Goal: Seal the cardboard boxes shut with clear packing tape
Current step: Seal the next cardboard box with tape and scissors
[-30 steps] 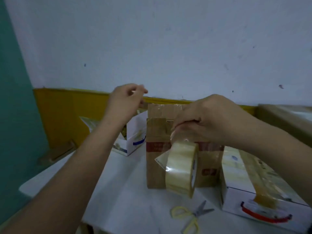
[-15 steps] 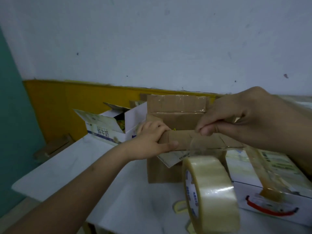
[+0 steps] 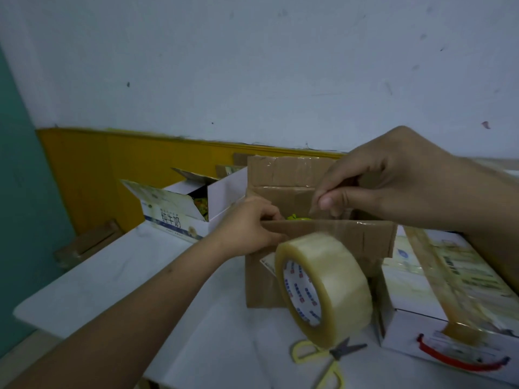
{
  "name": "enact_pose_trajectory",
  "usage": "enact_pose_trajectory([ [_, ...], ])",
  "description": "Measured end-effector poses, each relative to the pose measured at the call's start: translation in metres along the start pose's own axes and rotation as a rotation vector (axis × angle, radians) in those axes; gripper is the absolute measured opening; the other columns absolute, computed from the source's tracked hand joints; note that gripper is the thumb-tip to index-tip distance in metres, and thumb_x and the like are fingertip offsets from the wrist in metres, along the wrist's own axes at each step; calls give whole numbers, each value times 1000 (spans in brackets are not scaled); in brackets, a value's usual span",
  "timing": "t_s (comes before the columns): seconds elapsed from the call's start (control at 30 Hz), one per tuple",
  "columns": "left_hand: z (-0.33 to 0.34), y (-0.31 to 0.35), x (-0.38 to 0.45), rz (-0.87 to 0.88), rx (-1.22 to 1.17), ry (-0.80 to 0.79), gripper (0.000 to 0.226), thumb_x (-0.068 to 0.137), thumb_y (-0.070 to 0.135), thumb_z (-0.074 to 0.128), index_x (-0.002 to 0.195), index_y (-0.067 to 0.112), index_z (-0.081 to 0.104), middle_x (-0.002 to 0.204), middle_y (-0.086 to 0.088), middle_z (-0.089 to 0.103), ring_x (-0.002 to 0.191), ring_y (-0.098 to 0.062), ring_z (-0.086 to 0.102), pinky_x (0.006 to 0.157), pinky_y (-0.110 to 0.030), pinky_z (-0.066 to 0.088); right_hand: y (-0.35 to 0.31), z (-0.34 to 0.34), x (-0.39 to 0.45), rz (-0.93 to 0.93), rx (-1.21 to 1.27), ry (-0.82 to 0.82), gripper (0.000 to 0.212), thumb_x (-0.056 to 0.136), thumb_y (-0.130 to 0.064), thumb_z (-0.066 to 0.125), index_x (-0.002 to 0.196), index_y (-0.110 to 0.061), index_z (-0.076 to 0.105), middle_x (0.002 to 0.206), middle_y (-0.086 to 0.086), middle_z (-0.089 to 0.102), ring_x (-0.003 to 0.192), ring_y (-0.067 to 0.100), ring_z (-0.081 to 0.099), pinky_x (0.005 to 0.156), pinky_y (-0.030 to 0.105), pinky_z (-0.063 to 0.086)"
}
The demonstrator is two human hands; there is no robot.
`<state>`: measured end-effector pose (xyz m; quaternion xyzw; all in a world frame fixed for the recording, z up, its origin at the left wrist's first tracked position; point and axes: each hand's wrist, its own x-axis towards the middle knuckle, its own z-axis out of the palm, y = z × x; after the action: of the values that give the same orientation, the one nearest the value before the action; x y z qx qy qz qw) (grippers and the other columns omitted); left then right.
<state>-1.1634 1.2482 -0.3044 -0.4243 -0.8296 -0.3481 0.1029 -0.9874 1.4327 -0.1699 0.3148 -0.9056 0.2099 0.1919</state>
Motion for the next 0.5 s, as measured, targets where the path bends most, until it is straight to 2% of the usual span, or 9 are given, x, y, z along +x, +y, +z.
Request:
enact_pose_trajectory([
  [0.1, 2, -3, -4, 12, -13, 36, 19, 73, 46, 82, 78, 30, 72, 95, 19, 66, 99, -10, 60, 86, -45, 52, 5, 14, 10, 31, -56, -46, 10, 79, -35, 75, 87, -31, 80, 78, -23, 72, 75, -6, 68, 69, 17, 53],
  [0.2, 2, 1, -13, -60, -29, 93, 35, 73, 42, 87, 98, 20, 75, 113, 21, 58, 113, -9, 54, 96, -42, 49, 15, 31, 22, 38, -151, -73, 7, 83, -34, 75, 88, -33, 79, 74, -19, 72, 67, 0, 64, 60, 16, 48],
  [0.27, 1, 2, -16, -37, 9, 82, 39, 73, 48, 86, 97, 21, 74, 116, 19, 57, 114, -7, 51, 99, -38, 48, 27, 39, 31, 76, -165, -69, 6, 85, -31, 76, 90, -31, 79, 75, -15, 73, 69, 1, 64, 59, 18, 47],
  [0.4, 1, -2, -13, -39, 73, 56, 45, 74, 58, 80, 97, 20, 75, 119, 12, 58, 115, -10, 51, 100, -39, 47, 52, 53, 49, 169, -148, -82, 4, 84, -29, 78, 87, -27, 80, 72, -15, 72, 70, -7, 63, 60, 10, 45],
  [0.5, 2, -3, -12, -32, 74, 64, 37, 76, 51, 79, 95, 21, 69, 108, 8, 58, 105, -13, 53, 92, -42, 49, 65, 60, 59, 222, -116, -70, 2, 83, -30, 79, 84, -28, 80, 71, -17, 72, 71, -5, 65, 62, 13, 48],
])
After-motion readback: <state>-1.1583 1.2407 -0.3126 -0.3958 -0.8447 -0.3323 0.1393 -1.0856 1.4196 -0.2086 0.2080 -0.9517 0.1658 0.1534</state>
